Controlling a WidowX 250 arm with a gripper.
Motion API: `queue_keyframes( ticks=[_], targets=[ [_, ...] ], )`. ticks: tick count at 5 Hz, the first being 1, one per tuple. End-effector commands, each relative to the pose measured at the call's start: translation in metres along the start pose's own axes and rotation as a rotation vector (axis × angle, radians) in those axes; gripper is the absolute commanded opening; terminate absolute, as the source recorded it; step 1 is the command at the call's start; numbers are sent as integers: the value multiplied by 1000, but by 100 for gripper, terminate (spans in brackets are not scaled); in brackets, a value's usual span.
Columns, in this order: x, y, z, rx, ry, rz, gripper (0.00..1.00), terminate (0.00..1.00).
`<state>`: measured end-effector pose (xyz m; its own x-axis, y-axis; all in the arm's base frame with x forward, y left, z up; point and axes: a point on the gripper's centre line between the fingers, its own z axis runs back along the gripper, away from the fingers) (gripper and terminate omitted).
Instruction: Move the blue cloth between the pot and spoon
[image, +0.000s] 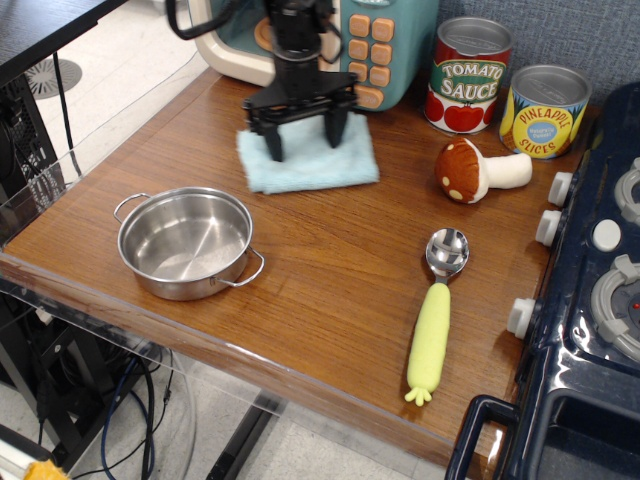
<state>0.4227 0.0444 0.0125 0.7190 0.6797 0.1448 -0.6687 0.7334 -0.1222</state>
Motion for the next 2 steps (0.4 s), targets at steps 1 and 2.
queue_keyframes(
  ticks=[1, 2],
  targets=[
    [-64, 7, 14, 14, 30, -141, 100, 0],
    [-84, 21, 17, 6, 42, -193, 100, 0]
  ],
)
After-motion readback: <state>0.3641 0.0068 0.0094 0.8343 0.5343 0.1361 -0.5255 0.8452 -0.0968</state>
